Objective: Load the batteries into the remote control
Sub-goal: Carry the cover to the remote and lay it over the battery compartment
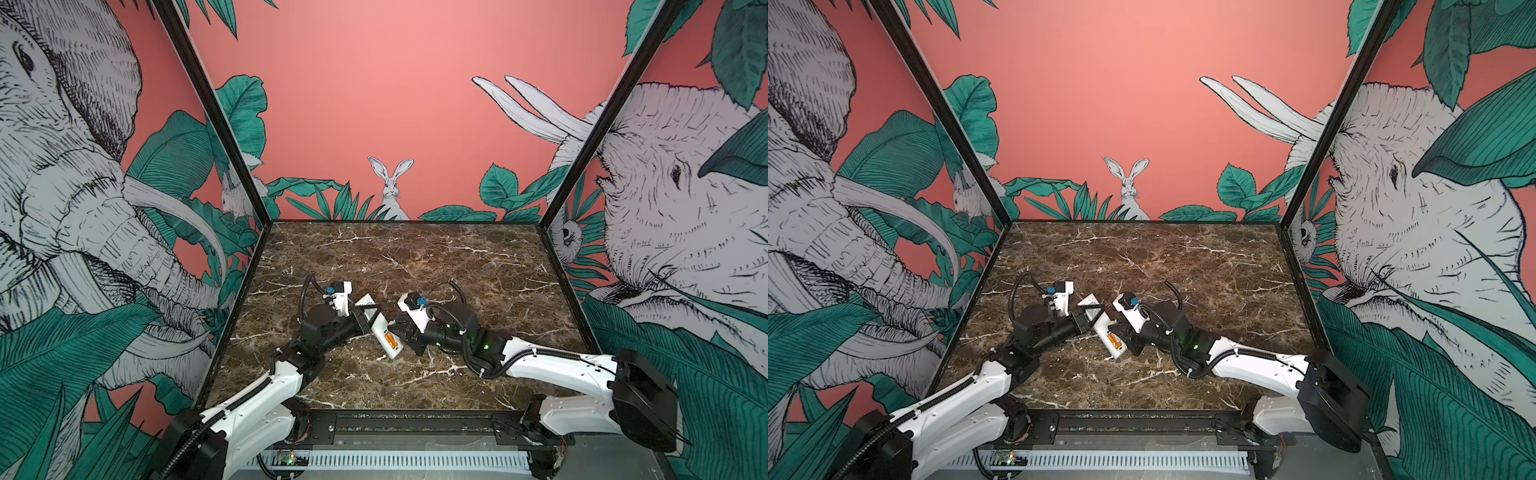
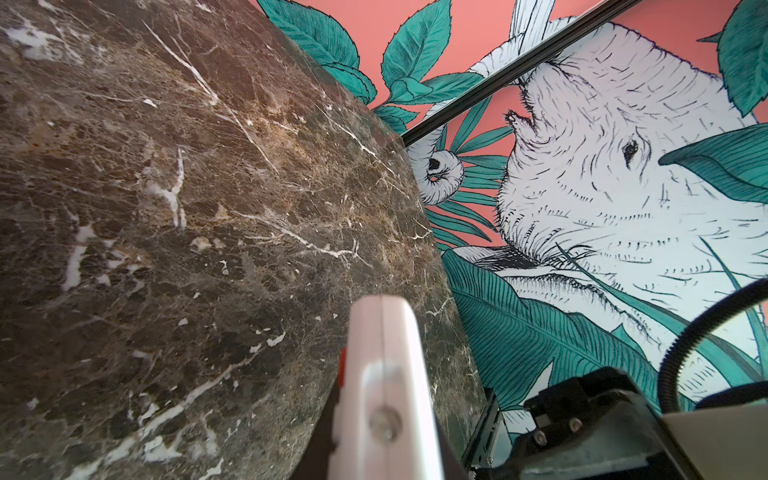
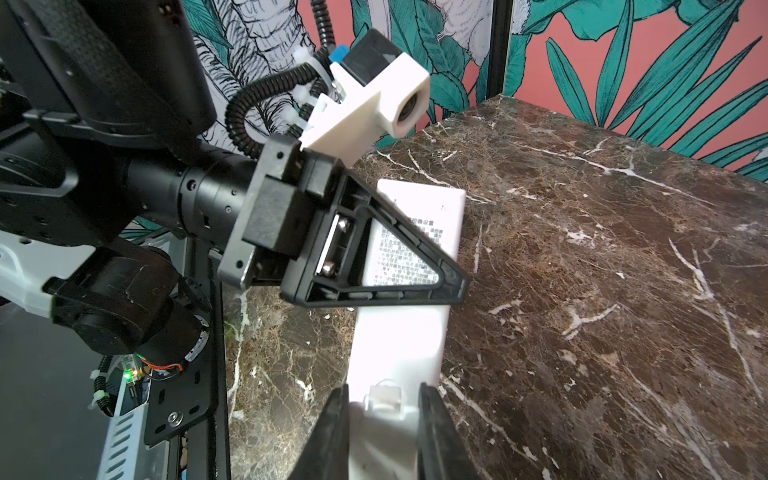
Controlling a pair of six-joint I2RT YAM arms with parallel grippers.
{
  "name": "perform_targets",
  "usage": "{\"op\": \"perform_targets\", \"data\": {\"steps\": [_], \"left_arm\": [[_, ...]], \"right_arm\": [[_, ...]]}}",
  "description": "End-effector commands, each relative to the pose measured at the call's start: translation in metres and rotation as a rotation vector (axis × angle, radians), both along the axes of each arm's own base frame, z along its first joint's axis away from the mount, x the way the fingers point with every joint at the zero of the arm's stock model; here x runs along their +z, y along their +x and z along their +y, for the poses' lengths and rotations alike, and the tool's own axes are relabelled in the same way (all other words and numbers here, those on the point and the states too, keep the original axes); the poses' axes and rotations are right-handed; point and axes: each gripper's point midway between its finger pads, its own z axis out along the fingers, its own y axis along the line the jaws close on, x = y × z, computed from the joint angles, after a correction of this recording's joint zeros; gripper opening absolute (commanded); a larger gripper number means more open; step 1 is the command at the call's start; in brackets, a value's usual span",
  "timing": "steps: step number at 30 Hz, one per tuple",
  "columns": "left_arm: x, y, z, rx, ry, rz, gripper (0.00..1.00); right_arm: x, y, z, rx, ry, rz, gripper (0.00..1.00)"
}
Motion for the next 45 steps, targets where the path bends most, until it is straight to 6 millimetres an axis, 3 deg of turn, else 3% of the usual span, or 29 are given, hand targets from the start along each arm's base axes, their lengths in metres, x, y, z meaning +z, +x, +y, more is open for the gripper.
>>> {"op": "perform_targets", "data": {"steps": [1, 20, 45], "left_arm": [[0.029, 0.004, -0.001, 0.009, -0.055, -0.069, 0.00], [0.027, 0.006, 0.002, 0.031, -0.052, -0.074, 0.00], [0.024, 0.004, 0.003, 0.037, -0.057, -0.071, 0.00]], "right_arm": [[0.002, 0.002, 0.003, -0.015, 0.025, -0.017, 0.13], [-0.019, 0.001, 0.002, -0.042, -0.010, 0.020, 0.12], [-0.031, 0.000, 0.010, -0.038, -0.020, 0.039, 0.11]]}}
